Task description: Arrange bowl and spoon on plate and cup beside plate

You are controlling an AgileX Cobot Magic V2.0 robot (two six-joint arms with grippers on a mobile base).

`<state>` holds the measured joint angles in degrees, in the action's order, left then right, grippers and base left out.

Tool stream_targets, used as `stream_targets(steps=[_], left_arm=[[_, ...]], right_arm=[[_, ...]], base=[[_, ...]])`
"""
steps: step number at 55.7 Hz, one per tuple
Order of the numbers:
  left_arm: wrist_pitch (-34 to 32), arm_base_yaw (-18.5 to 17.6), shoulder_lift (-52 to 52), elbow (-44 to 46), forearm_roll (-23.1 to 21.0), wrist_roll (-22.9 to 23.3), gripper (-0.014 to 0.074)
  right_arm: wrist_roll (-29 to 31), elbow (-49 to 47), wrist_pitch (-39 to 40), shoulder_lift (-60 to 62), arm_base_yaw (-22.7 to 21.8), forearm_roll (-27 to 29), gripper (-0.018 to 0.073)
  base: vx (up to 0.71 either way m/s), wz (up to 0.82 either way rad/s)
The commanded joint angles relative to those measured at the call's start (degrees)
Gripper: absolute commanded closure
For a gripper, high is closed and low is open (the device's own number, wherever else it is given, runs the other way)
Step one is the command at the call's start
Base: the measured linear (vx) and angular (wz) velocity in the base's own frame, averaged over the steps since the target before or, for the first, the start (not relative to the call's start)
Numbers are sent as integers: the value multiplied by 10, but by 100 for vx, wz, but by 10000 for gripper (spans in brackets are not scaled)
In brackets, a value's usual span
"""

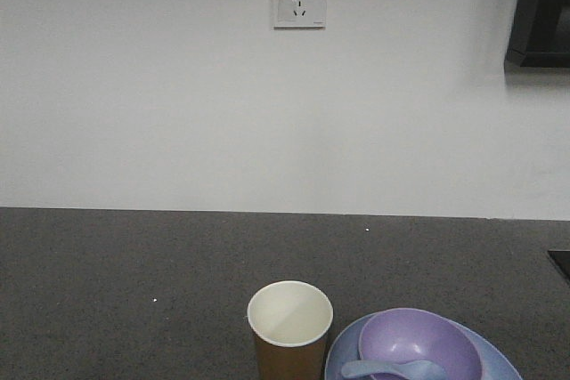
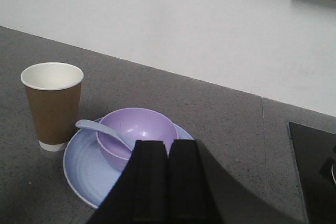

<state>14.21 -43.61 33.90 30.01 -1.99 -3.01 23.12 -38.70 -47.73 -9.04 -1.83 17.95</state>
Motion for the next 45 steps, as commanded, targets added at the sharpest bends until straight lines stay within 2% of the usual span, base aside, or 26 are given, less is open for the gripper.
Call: stream_targets(steps=[1, 7, 12, 20, 24, 31, 36, 45], left_arm=[[-80, 0, -4, 12, -4, 5, 596], [-123, 43, -44, -25, -1, -19, 596], [-149, 126, -98, -82, -1, -19, 596], [-154, 260, -216, -195, -4, 9, 596], [-155, 300, -277, -243, -4, 22, 596], [-156, 336, -361, -301, -4, 22, 596], [-120, 343, -345, -300, 1, 20, 596], [-117, 343, -341, -301, -5, 21, 596]], right_arm=[[3, -13, 44, -9, 0, 4, 568], [3, -13, 44, -9, 0, 4, 568], [3, -13, 44, -9, 0, 4, 568], [4, -13, 44, -9, 0, 4, 568], [4, -13, 44, -9, 0, 4, 568], [4, -13, 44, -9, 0, 4, 568], [4, -13, 41, -8, 0, 4, 568], [4, -13, 41, -10, 0, 4, 568]], base=[[0, 0], [0, 0], [0, 0], [0, 0], [0, 0], [0, 0], [0, 0], [0, 0]])
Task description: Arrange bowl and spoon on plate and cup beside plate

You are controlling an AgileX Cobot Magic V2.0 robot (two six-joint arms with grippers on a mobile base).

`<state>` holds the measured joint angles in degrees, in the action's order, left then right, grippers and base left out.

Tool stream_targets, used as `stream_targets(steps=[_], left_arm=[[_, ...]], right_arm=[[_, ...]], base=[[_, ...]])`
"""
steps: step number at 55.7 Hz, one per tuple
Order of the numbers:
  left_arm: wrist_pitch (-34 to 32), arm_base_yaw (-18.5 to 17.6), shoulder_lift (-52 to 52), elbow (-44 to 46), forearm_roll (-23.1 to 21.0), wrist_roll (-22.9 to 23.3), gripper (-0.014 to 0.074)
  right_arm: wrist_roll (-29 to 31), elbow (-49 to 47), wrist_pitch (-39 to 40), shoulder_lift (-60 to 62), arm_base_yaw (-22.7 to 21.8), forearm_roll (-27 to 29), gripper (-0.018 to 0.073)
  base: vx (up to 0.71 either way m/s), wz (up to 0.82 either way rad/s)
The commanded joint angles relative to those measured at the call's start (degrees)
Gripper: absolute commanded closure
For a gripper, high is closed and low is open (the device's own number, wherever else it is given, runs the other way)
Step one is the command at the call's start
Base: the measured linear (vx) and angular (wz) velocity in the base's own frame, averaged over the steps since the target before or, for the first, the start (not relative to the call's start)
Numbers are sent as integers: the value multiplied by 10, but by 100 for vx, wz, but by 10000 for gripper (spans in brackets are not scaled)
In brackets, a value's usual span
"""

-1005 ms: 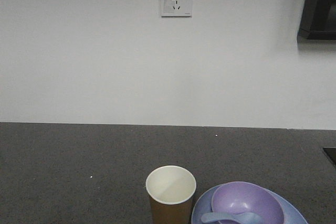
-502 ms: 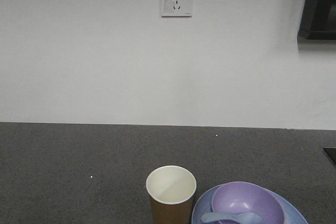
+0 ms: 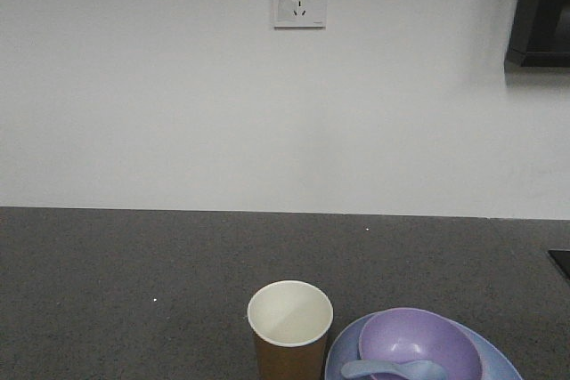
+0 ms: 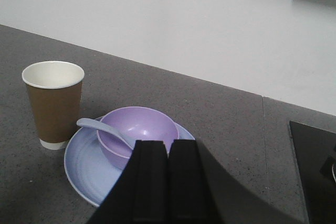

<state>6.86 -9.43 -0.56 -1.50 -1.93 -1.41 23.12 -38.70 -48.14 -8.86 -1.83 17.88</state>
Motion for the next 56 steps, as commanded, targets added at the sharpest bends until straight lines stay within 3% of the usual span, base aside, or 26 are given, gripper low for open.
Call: stream_targets(steps=[1, 43, 49, 56], left_arm=[[-43, 1, 3, 15, -6, 5, 596], [-43, 1, 3, 15, -6, 5, 596], [-43, 1, 3, 15, -6, 5, 596], [-43, 1, 3, 15, -6, 5, 596]], right_arm=[[4, -13, 45, -12, 0, 5, 568], [-1, -8, 52, -14, 0, 6, 568], [-55, 38, 96, -16, -2, -9, 568], [-195, 141, 212, -13, -10, -110, 568]], base=[[0, 0], [0, 0], [0, 0], [0, 0]])
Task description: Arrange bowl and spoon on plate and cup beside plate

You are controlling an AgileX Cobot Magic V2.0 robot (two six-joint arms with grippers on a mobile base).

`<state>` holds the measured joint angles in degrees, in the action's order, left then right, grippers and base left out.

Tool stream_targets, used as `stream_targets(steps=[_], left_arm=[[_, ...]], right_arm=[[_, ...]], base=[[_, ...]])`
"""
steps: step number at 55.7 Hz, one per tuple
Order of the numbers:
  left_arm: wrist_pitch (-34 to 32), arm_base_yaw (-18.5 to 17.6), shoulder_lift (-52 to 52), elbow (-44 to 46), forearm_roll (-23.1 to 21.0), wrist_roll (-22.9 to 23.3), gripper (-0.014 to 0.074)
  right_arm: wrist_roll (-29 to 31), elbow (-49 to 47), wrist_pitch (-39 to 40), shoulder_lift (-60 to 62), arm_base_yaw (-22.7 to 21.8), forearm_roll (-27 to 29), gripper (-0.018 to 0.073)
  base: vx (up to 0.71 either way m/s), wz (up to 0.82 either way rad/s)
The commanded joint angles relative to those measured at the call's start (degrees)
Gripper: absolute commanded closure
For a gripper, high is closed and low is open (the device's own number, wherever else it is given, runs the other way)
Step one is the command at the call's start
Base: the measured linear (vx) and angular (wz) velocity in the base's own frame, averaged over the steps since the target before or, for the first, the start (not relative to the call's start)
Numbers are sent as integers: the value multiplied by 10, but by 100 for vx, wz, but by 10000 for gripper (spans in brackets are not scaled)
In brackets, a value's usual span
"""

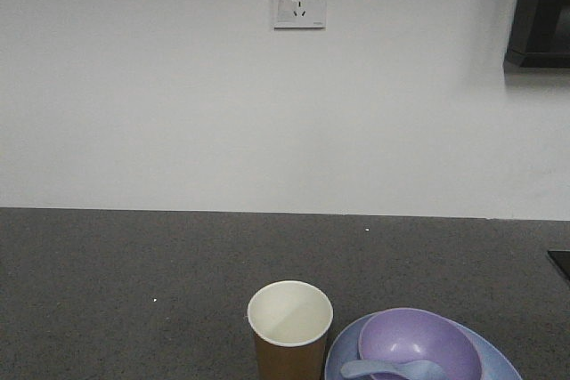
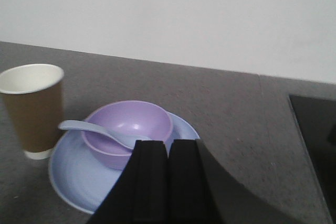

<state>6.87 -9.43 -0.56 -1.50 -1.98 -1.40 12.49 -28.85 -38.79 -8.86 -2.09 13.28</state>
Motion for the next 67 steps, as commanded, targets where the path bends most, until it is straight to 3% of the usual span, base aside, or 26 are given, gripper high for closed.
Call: stream_targets(steps=[1, 7, 10, 23, 67], left_arm=[[-43, 1, 3, 15, -5, 4, 596], [-43, 1, 3, 15, -5, 4, 596], [-43, 1, 3, 15, -5, 4, 596], [-43, 1, 3, 15, -5, 4, 596], [-42, 1, 2, 15, -5, 4, 596]], right_arm=[[-105, 54, 132, -12, -7, -79, 568], [-186, 144, 234, -2, -7, -185, 568], [-199, 183, 270, 9, -7, -205, 568], [-200, 310, 336, 97, -7, -204, 568], [-201, 308, 318, 98, -12, -204, 568]], base=[[0, 0], [0, 0], [0, 0], [0, 0], [0, 0]])
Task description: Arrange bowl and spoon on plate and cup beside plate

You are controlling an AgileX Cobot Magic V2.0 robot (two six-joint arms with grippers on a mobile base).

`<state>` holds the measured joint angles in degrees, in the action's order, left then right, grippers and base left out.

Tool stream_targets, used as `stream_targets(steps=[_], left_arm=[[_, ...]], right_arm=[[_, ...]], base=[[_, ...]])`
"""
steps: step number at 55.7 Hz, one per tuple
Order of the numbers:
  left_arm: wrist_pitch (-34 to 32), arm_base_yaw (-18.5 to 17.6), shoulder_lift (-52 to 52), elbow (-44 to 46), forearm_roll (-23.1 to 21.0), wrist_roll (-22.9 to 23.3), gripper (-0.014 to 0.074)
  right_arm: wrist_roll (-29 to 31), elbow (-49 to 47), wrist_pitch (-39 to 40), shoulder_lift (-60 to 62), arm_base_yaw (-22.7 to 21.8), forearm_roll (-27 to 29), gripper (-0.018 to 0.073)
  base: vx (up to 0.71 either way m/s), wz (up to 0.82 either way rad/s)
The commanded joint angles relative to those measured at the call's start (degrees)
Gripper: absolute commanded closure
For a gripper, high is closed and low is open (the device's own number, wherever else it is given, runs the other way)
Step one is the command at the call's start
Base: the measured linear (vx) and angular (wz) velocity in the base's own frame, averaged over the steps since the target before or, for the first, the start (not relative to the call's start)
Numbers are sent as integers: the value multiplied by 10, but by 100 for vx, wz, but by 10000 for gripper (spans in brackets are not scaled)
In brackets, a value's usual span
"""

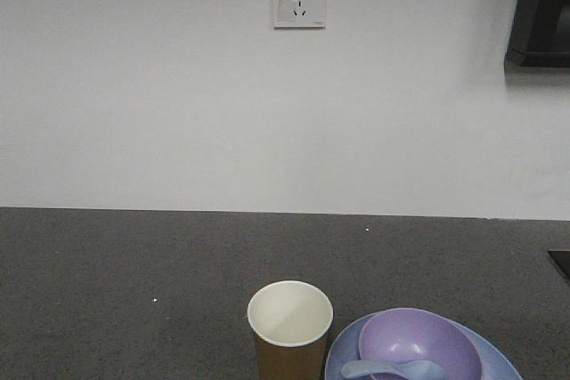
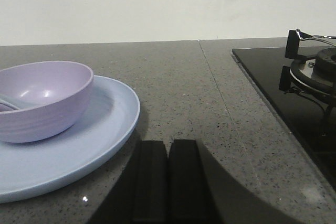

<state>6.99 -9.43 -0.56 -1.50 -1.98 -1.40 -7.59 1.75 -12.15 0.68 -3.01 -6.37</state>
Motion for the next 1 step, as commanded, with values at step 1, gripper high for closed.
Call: stream_targets(steps=[1], left_arm=[[-44, 1, 2, 15, -5, 4, 596]], right_arm=[[0, 2, 52, 3, -2, -7, 568]], base=[[0, 0]])
